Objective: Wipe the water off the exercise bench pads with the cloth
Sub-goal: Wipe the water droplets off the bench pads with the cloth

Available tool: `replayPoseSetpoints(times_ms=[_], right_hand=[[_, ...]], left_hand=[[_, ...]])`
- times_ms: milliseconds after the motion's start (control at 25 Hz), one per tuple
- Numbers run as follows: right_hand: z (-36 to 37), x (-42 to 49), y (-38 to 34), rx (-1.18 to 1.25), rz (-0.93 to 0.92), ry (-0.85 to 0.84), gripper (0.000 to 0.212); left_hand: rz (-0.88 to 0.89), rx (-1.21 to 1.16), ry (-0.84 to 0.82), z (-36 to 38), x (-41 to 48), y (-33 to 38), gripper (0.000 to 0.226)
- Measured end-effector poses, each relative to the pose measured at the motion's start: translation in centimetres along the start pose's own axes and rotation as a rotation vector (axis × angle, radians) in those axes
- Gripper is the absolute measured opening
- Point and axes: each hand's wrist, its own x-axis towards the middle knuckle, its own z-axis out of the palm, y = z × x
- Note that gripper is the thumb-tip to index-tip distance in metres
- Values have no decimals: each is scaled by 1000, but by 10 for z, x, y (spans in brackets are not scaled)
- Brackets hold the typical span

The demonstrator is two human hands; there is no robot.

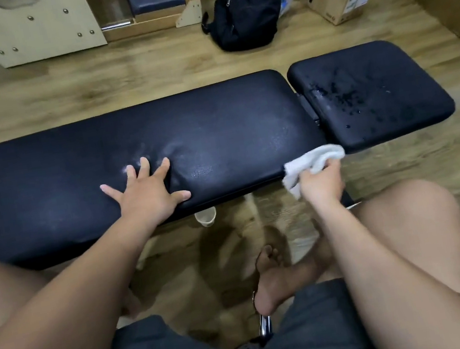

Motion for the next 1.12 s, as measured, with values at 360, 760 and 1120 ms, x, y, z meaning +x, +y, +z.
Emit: replayPoseSetpoints(times_ms=[360,760,1120], right_hand=[[21,-12,6,74,-104,-91,25],[77,-89,31,102,-333,-225,19],[35,1,13,318,-4,100,26]], left_hand=[[18,46,11,1,-1,-3,85],[31,-10,15,1,4,-3,83],[42,0,2,-1,3,-2,84]])
